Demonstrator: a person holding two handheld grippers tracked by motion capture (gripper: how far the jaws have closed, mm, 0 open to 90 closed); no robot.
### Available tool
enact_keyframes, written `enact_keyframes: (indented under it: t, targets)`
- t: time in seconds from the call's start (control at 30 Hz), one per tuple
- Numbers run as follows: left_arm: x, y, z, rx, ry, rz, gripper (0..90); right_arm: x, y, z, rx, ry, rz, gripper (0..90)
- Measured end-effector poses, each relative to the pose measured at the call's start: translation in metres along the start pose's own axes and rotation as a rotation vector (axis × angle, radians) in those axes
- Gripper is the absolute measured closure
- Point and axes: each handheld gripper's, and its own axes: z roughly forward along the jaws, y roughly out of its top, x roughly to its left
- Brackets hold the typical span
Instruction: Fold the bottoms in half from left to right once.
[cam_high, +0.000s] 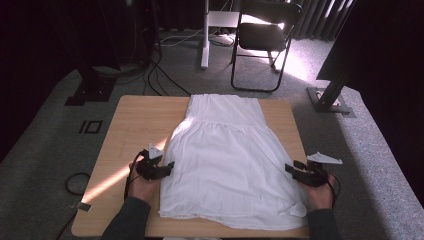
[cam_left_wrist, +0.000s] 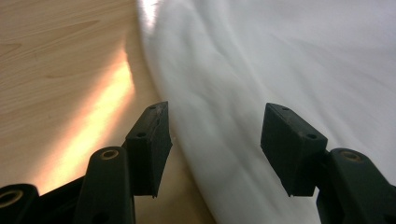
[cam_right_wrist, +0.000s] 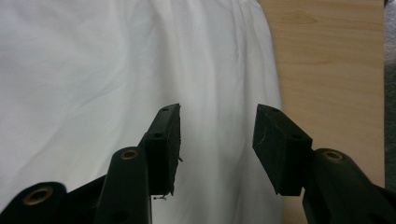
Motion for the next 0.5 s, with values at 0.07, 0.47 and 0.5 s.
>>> enact_keyframes:
  t: [0.07, 0.47, 0.5]
  targets:
    - [0.008, 0.007, 0.012, 0.012, 0.006, -0.031, 42.6, -0.007, 0.009, 0.017, 0.020, -0.006, -0.004, 49.5]
    - [0.008, 0.021, 0.049, 0.083, -0.080, 0.019, 76.2, -0.018, 0.021, 0.069, 0.145, -0.039, -0.043, 78.1]
    - [0.007, 0.021, 0.047, 0.090, -0.073, 0.037, 81.9, -0.017, 0.018, 0.068, 0.140, -0.034, -0.054, 82.8]
